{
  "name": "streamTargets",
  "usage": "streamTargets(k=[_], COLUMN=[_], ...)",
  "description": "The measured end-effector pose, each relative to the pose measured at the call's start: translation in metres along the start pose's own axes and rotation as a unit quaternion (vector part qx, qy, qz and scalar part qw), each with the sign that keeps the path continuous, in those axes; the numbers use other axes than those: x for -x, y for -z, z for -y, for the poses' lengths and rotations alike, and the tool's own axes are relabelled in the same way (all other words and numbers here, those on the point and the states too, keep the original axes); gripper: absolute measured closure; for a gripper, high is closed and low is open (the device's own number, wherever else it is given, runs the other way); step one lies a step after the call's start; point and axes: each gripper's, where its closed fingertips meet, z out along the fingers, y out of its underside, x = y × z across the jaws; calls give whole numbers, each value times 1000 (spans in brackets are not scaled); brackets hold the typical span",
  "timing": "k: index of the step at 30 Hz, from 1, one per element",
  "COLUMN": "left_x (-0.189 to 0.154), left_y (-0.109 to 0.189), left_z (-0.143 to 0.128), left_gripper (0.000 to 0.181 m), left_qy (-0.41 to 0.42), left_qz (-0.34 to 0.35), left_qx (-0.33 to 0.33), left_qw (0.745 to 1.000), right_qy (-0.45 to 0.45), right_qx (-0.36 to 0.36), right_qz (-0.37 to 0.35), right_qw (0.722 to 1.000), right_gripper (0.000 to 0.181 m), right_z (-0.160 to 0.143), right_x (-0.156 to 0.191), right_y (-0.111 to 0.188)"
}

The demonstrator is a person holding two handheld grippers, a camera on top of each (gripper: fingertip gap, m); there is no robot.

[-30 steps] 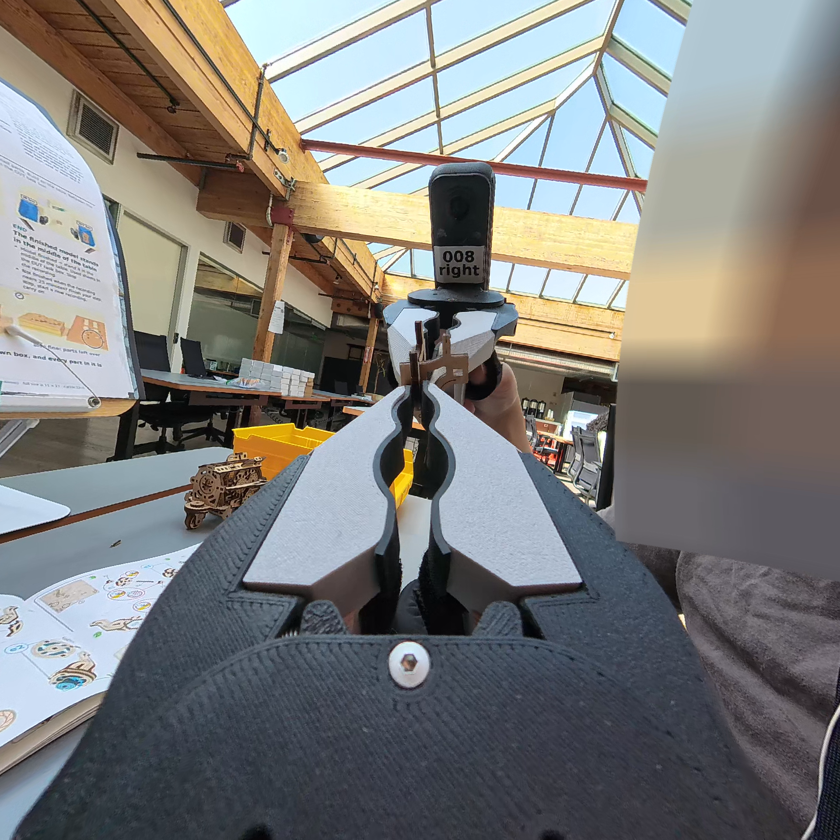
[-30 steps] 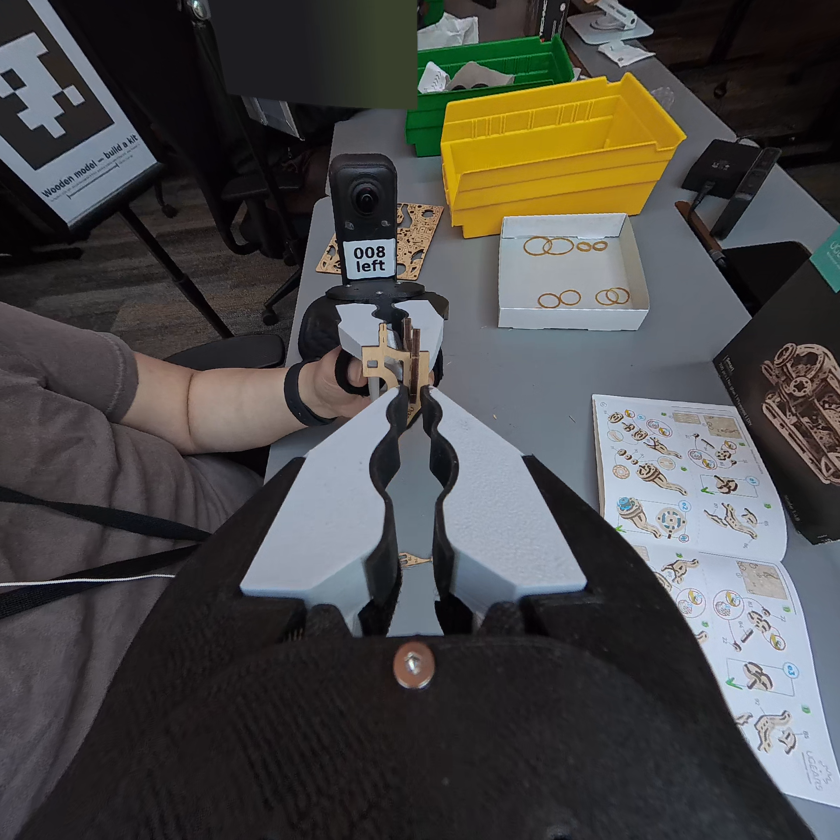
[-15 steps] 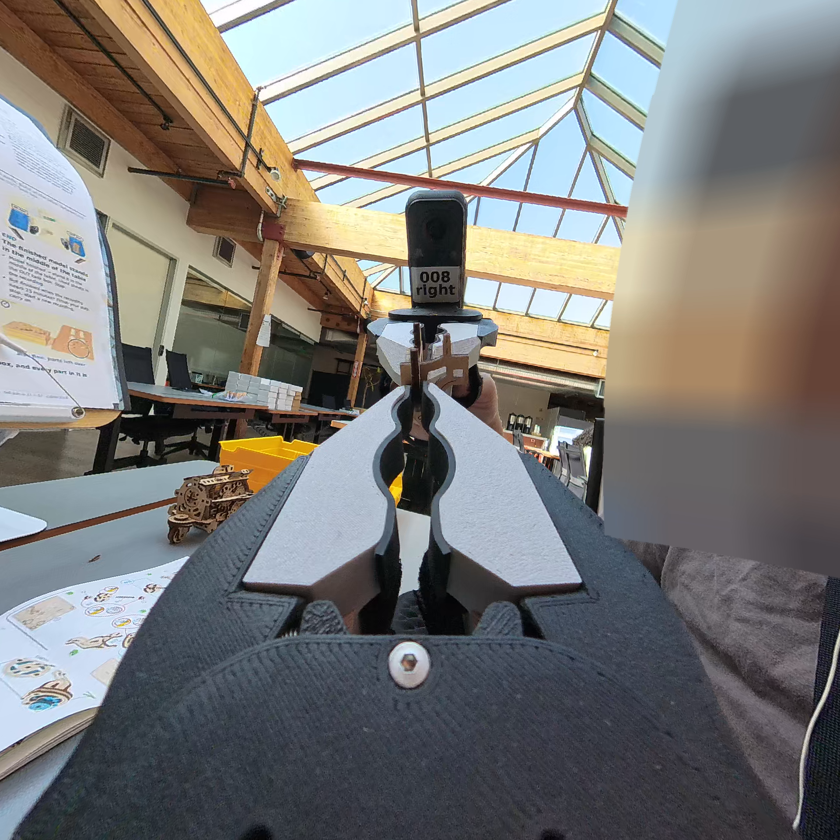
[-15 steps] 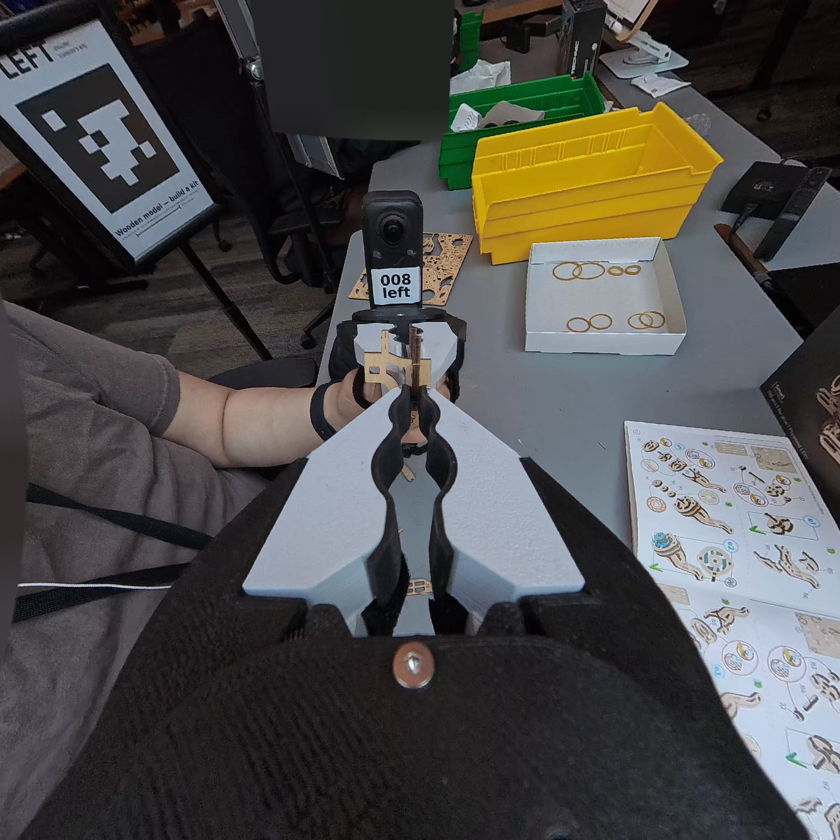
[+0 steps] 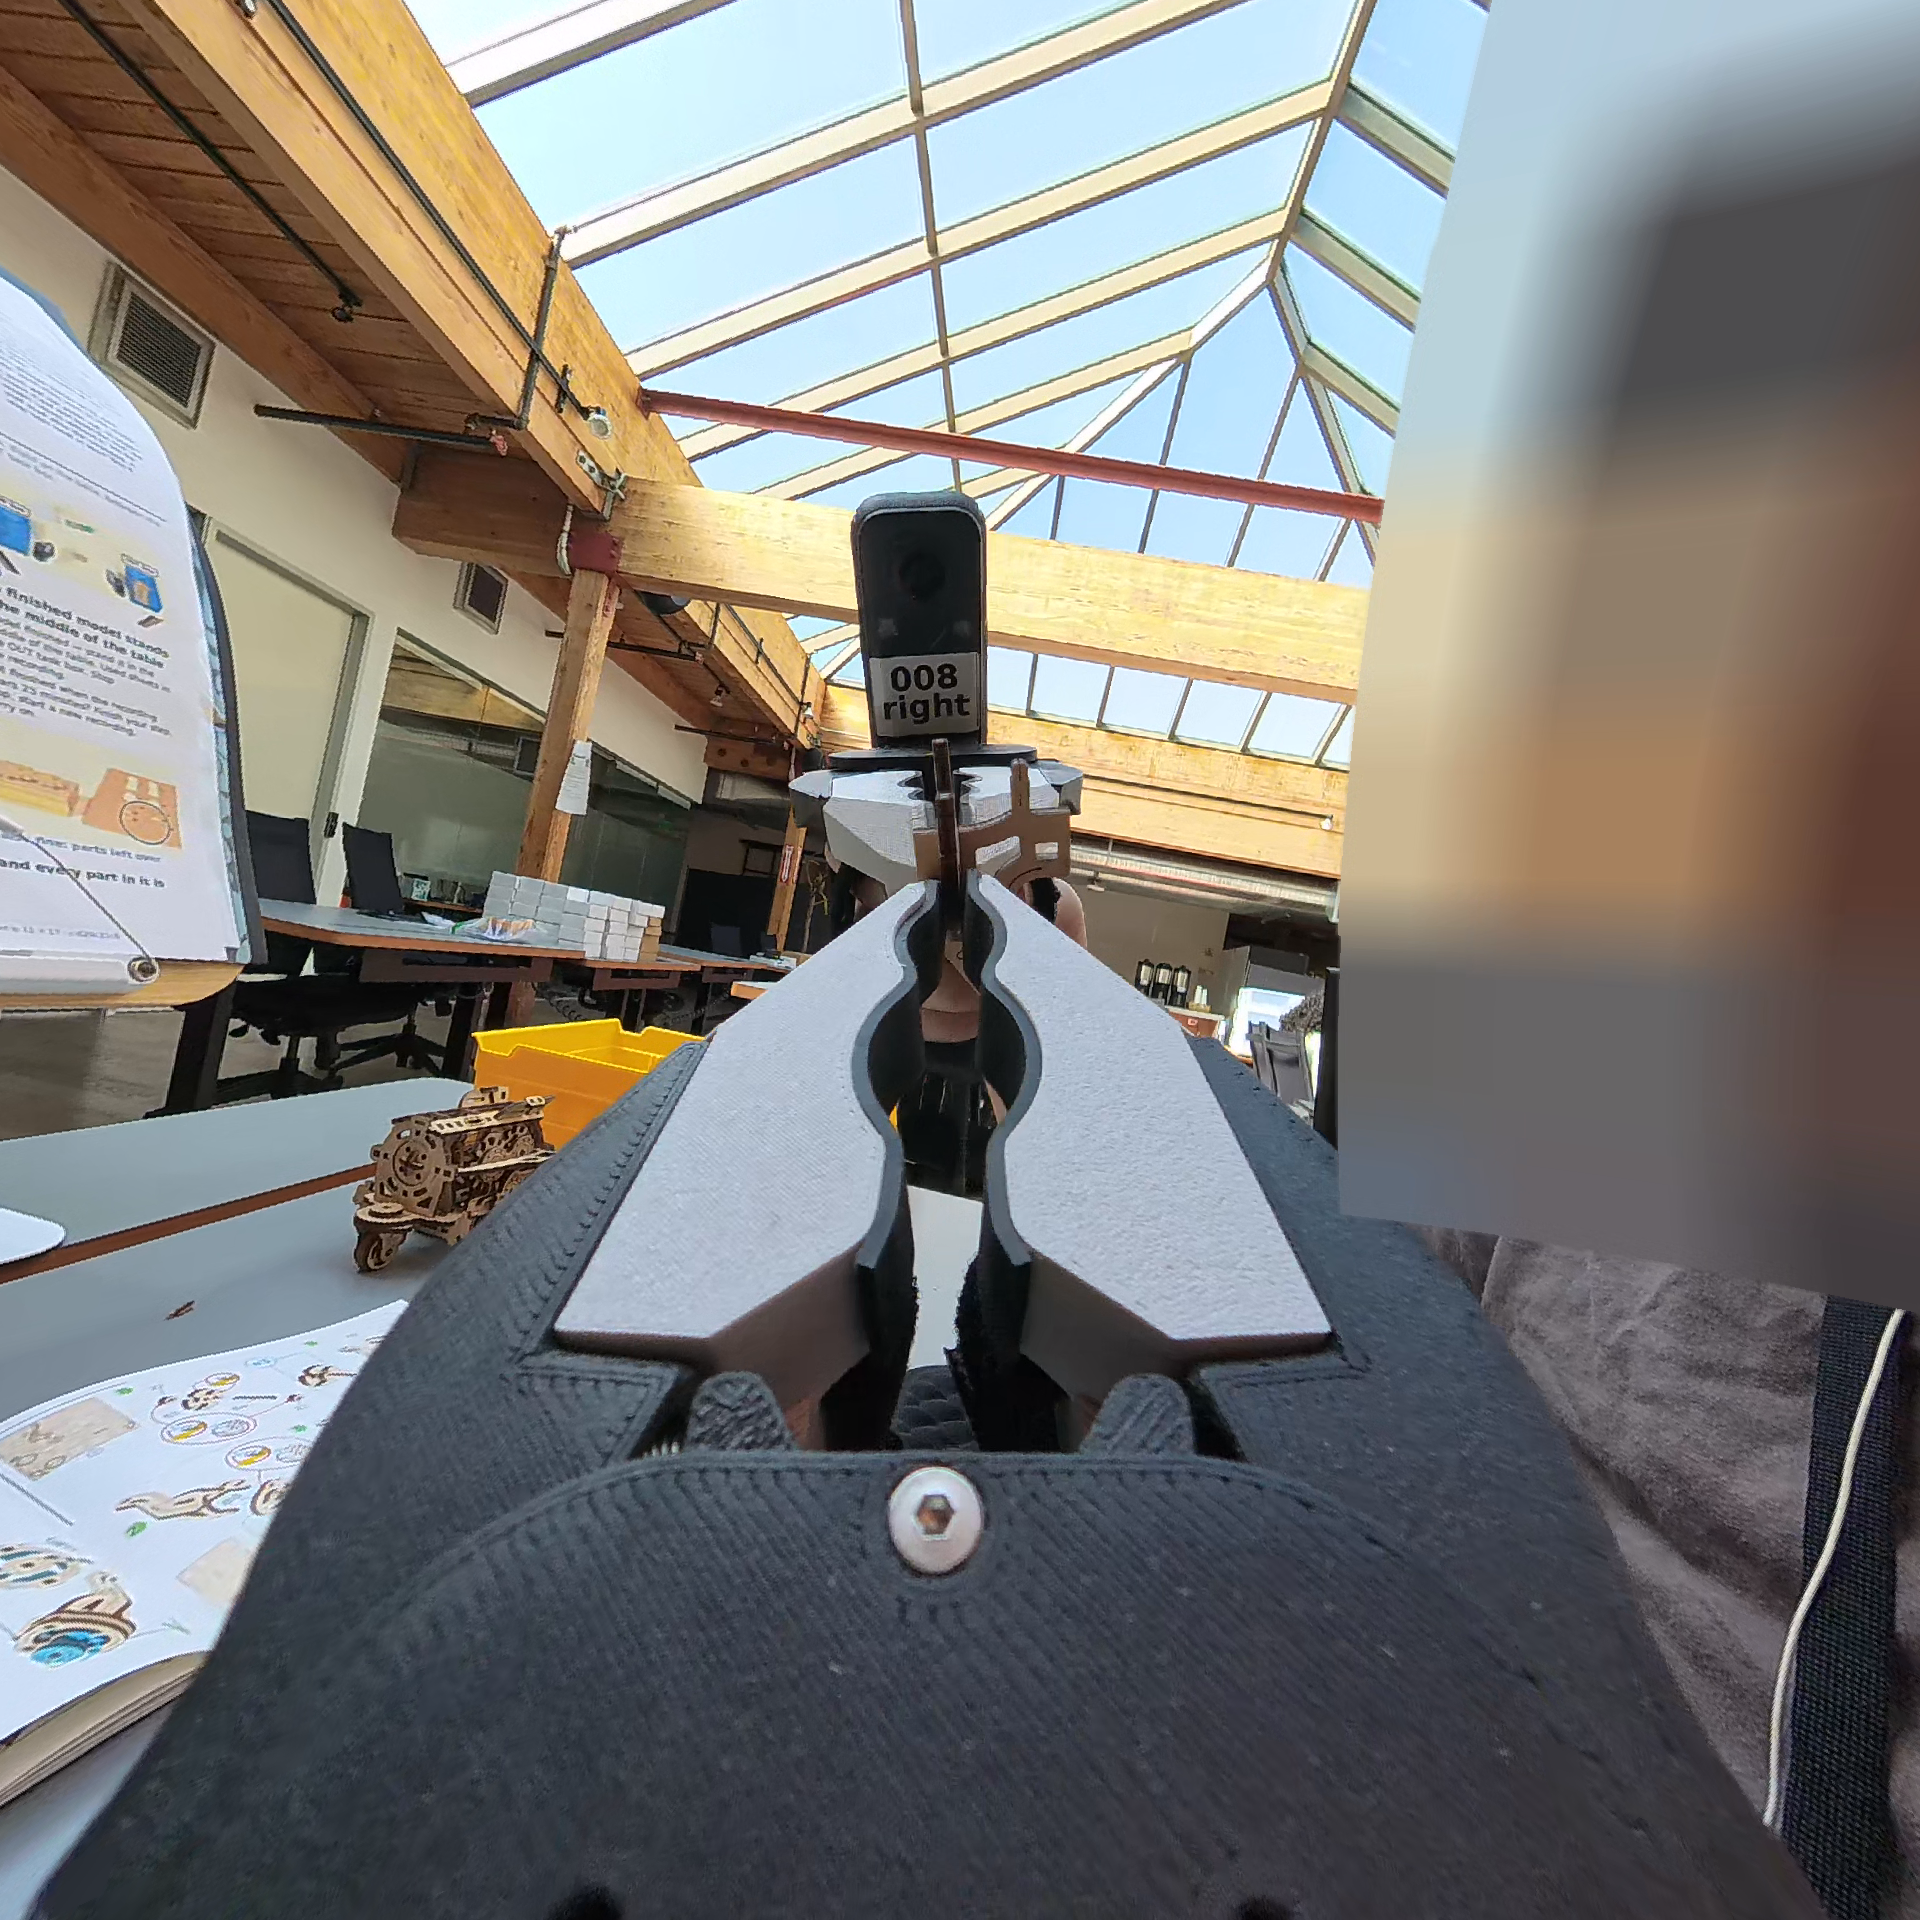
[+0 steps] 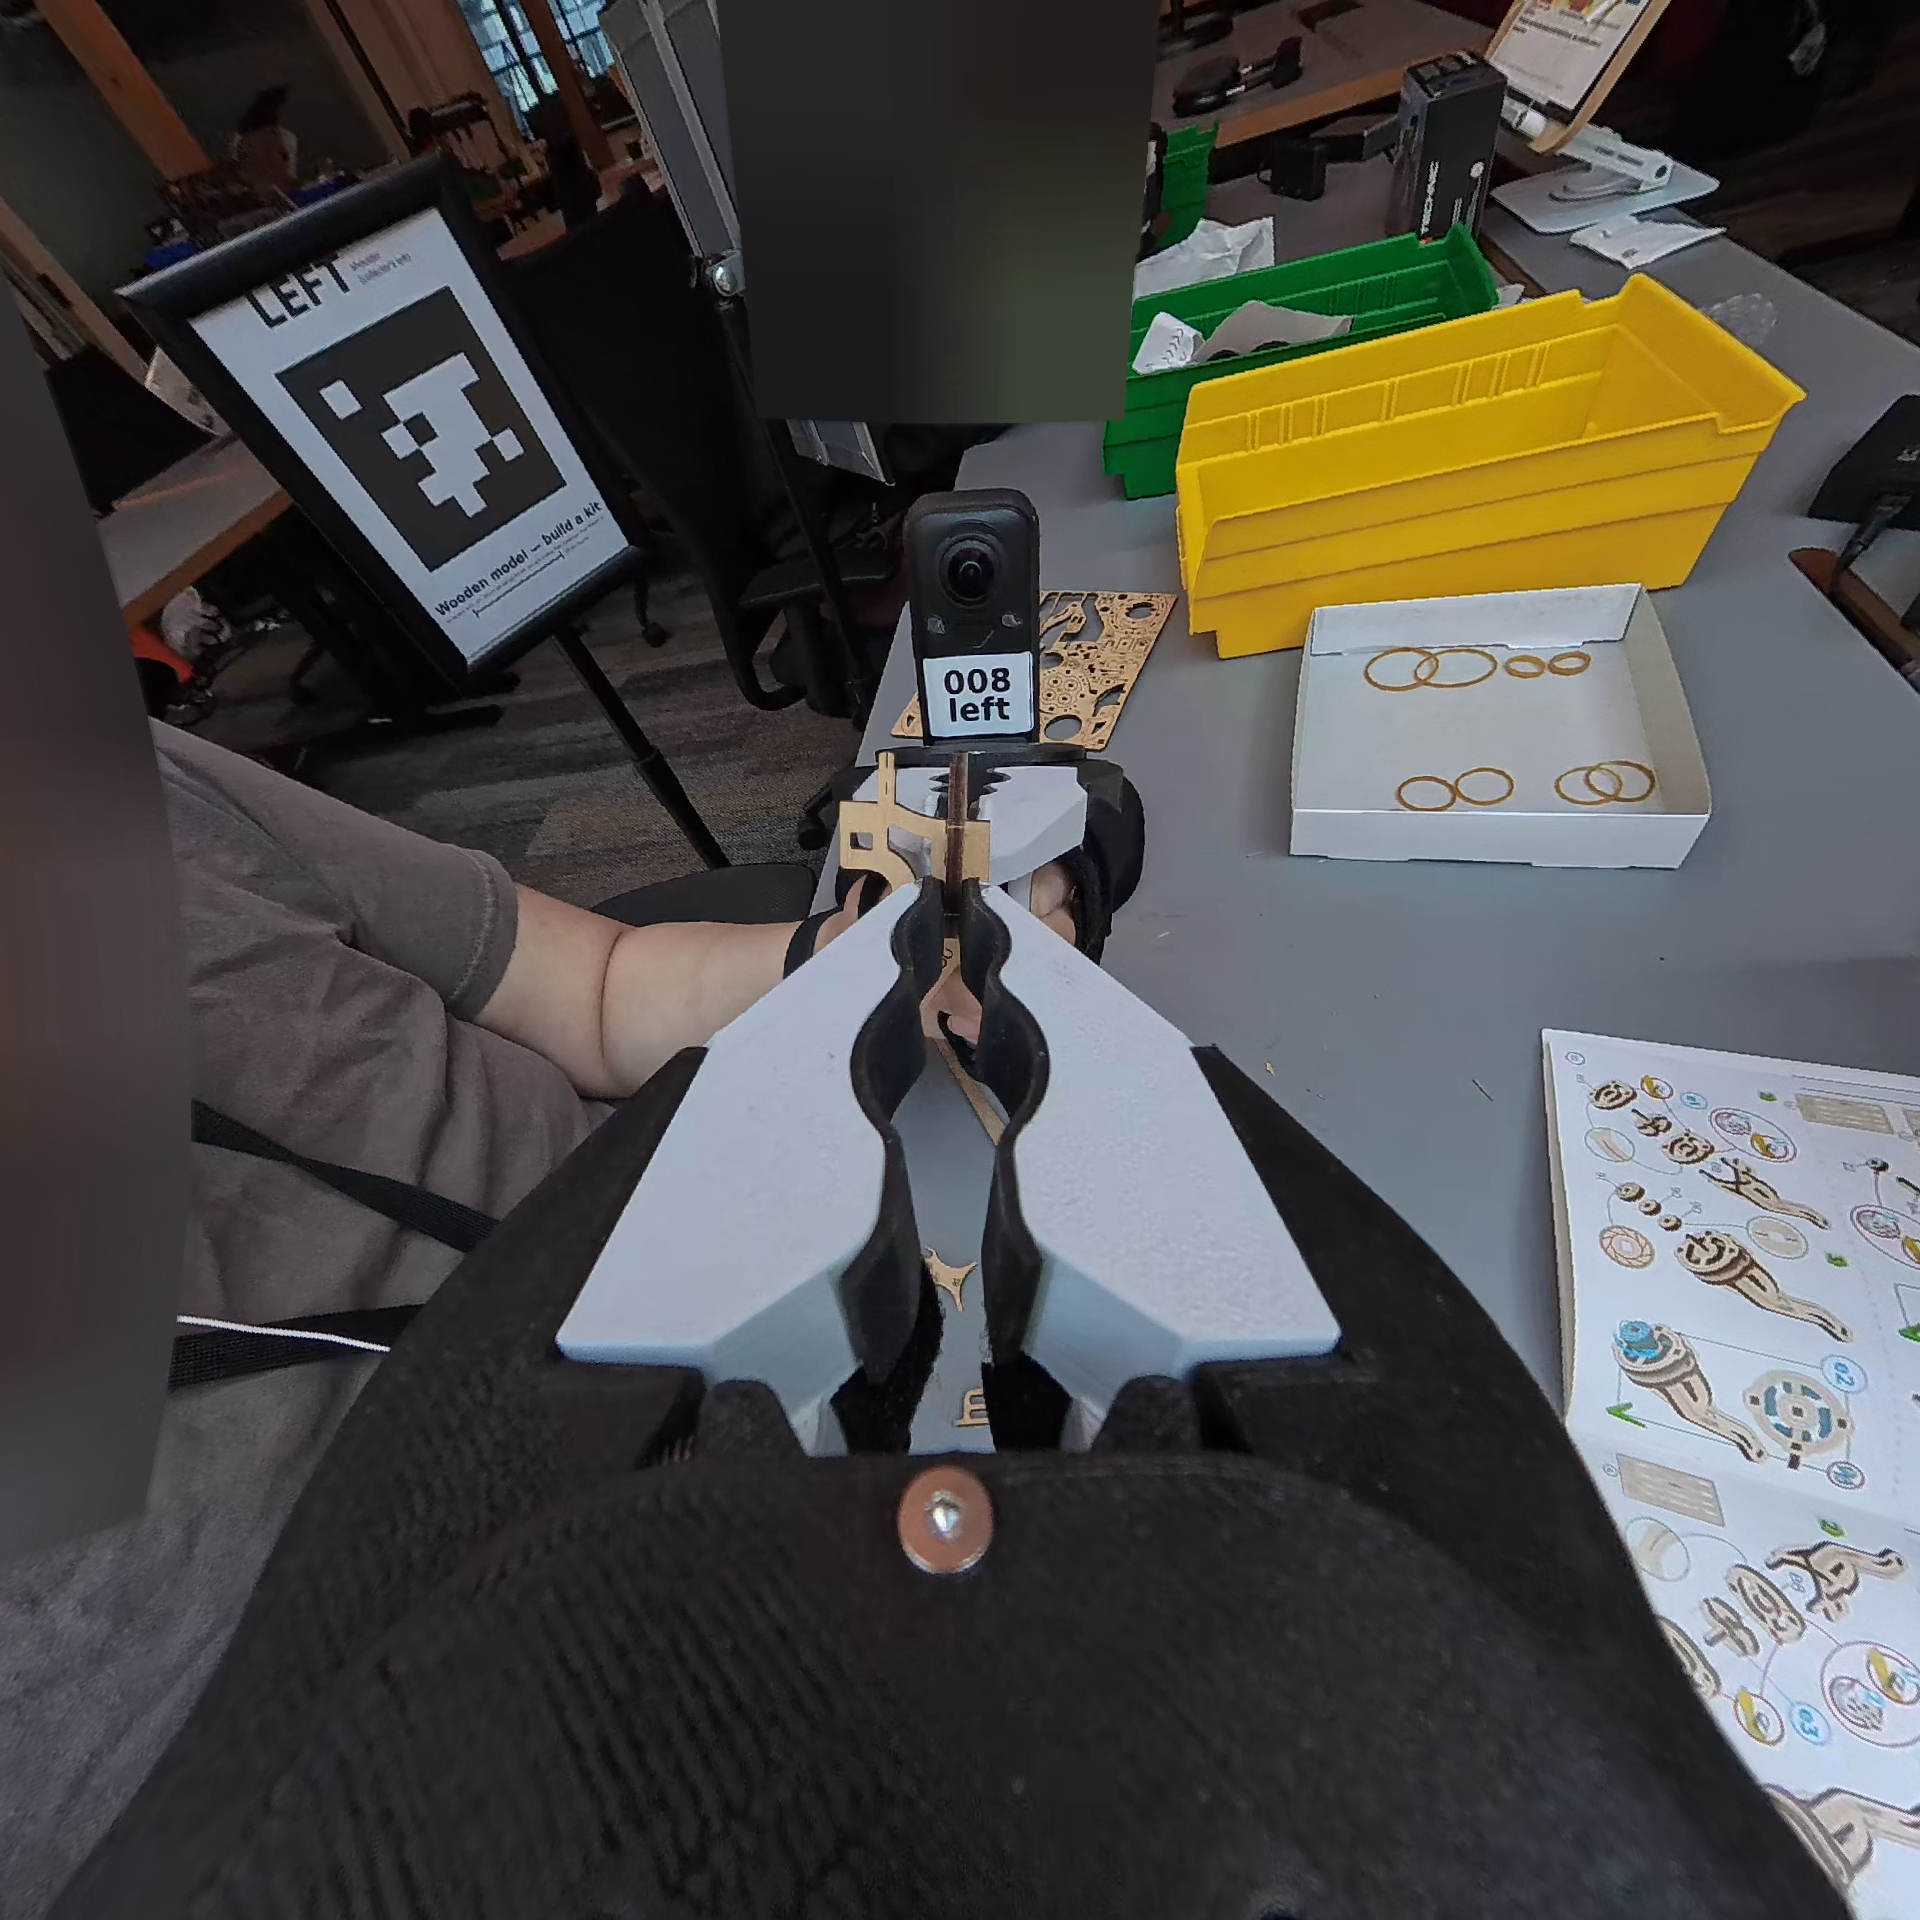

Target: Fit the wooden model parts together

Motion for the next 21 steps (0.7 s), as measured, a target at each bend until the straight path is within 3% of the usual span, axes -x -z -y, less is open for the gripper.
streamTargets(k=[4, 12, 21], left_x=[1, 8, 4], left_y=[1, 1, -1], left_z=[0, -2, -3], left_gripper=[180, 181, 181], left_qy=[0, -32, -25], left_qz=[1, 33, 22], left_qx=[-1, 23, 23], left_qw=[1000, 999, 999], right_qy=[0, 45, 34], right_qx=[-2, 24, 4], right_qz=[2, -73, -72], right_qw=[1000, 996, 997], right_gripper=[180, 179, 174], right_z=[0, -2, 7], right_x=[0, -9, -5], right_y=[-1, 0, 5])
